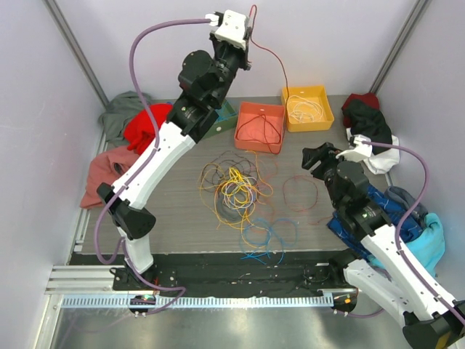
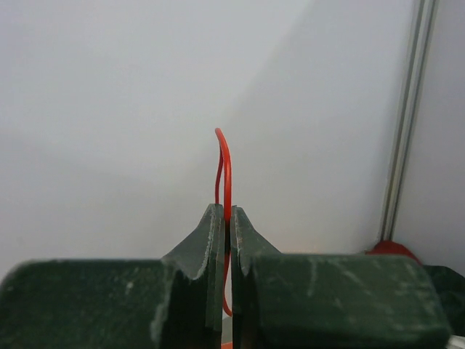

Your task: Untangle the cables

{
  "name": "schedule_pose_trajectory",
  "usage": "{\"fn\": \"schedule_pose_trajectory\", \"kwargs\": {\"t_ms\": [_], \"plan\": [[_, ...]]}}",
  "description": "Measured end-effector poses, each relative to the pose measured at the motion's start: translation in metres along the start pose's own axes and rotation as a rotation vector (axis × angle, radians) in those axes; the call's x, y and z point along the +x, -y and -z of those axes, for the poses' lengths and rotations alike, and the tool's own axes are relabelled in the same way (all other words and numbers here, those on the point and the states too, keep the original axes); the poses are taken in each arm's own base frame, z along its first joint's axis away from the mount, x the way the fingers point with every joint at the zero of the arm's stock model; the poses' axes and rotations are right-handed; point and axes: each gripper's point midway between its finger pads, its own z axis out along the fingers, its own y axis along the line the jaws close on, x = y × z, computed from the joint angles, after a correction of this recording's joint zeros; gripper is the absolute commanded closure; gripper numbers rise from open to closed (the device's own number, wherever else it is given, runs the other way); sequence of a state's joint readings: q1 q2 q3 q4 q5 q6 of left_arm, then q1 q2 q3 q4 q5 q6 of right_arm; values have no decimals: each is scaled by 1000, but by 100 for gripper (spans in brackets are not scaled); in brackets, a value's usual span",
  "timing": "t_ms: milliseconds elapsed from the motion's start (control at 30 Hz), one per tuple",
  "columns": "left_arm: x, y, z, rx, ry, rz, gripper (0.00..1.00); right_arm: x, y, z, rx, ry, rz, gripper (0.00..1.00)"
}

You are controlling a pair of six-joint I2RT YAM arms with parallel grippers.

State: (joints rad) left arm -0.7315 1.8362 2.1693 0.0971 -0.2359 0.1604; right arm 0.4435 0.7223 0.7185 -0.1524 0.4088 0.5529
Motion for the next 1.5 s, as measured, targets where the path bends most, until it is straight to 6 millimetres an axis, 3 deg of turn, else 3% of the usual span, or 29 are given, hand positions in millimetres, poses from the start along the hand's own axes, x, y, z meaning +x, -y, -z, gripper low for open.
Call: {"fn": "schedule_pose_trajectory", "kwargs": {"t_ms": [233,500,833,1000,1300,1400,1500], "plan": [[-36,-16,2,-43,61,-64,100,14,3,-14,28,-27,11,29],[-90,-32,14,-73,170,-87,100,62,14,-40,81,-138,-2,29],[-145,-59,40,-144,275,-212,100,38,2,-31,25,-67,-52,30],[-137,-66,41,-191,274,-308,100,29,-1,-24,9,-43,-64,30],[-73,-55,3,-195,227,-379,100,13,-1,-3,-15,-12,-81,30],[-66,-53,-4,-194,243,-379,100,13,-1,0,-18,-18,-80,30],[-77,-53,-5,-202,293,-361,100,15,1,1,-15,-30,-75,30]]}}
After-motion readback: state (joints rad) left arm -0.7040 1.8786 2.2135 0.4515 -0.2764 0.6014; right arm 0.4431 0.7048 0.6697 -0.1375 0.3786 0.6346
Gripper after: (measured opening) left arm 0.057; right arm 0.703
